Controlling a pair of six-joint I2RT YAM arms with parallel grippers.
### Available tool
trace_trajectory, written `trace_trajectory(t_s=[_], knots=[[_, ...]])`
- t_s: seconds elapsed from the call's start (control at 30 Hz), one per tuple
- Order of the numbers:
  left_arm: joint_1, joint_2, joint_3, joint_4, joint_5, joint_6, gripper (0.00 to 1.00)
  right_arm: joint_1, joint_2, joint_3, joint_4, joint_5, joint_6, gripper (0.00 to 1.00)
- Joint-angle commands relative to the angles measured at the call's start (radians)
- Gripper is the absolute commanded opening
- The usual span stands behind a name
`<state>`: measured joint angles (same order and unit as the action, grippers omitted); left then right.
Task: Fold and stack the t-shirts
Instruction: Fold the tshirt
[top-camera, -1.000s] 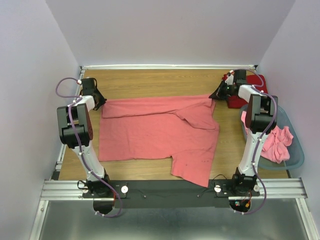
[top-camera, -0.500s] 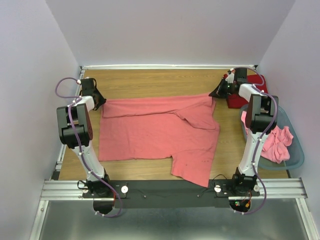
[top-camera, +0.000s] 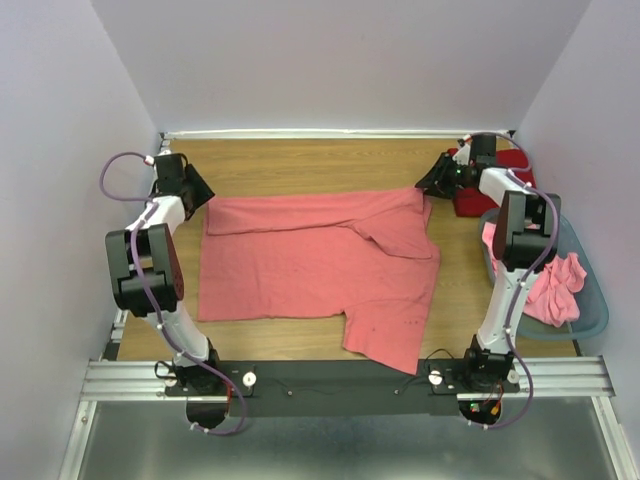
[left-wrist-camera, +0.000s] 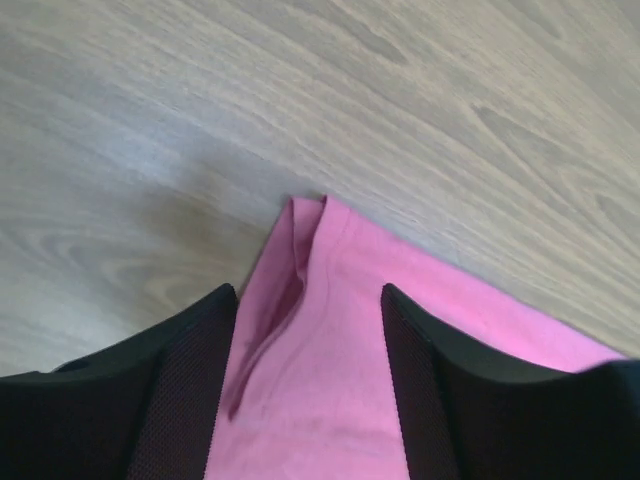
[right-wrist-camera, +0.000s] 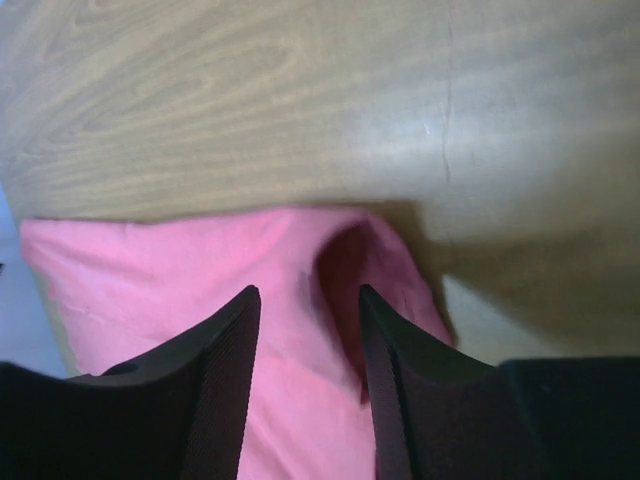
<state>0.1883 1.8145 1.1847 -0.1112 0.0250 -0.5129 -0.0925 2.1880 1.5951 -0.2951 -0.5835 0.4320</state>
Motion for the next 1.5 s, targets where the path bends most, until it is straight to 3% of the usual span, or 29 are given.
trace_trajectory(t_s=[0.0,0.17,0.57,0.67,0.83,1.0,1.27,1.47], knots=[[-0.026,-0.096,-0.103,-0.036,-0.060,-0.030,0.58,0.010,-0.138,-0.108,0.002,0.092,0.014,0.53],[-0.041,-0.156,-0.230,-0.032,-0.095,-0.094,0.58,0.027,-0.252,-0.240,0.001,0.126,0.005,0.54],[-0.066,-0.096,-0.211,-0.016,-0.103,-0.122,0.47,0.037,-0.355,-0.374,-0.003,0.123,-0.018,0.54],[-0.069,-0.095,-0.214,-0.018,-0.106,-0.124,0.41,0.037,-0.364,-0.386,-0.003,0.126,-0.018,0.54],[-0.069,-0.121,-0.203,-0.048,-0.143,-0.127,0.18,0.063,-0.392,-0.402,-0.025,0.148,-0.051,0.54],[-0.069,-0.176,-0.152,-0.148,-0.241,-0.125,0.08,0.180,-0.431,-0.411,-0.099,0.243,-0.119,0.54],[-0.070,-0.207,-0.174,-0.156,-0.272,-0.101,0.08,0.411,-0.475,-0.434,-0.151,0.453,-0.225,0.53],[-0.072,-0.178,-0.177,-0.140,-0.261,-0.098,0.08,0.496,-0.450,-0.431,-0.174,0.502,-0.263,0.53]])
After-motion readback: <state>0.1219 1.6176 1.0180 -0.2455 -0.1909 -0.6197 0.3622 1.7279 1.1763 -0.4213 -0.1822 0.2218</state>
